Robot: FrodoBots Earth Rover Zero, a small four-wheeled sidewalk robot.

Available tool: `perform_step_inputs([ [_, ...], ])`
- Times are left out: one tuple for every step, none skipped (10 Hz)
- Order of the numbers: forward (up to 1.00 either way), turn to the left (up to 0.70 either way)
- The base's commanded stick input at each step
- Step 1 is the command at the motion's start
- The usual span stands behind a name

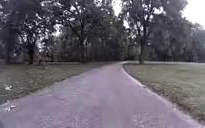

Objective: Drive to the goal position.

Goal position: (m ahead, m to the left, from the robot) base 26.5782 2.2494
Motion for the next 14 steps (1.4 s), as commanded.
perform_step_inputs([
  [0.70,0.00],
  [0.70,0.00],
  [0.70,0.00],
  [0.70,0.00],
  [0.70,0.00],
  [0.70,0.00],
  [0.70,0.00],
  [0.70,-0.08],
  [0.70,-0.14],
  [0.70,-0.12],
  [0.70,-0.02],
  [0.70,0.00],
  [0.70,0.00],
  [0.70,0.00],
])
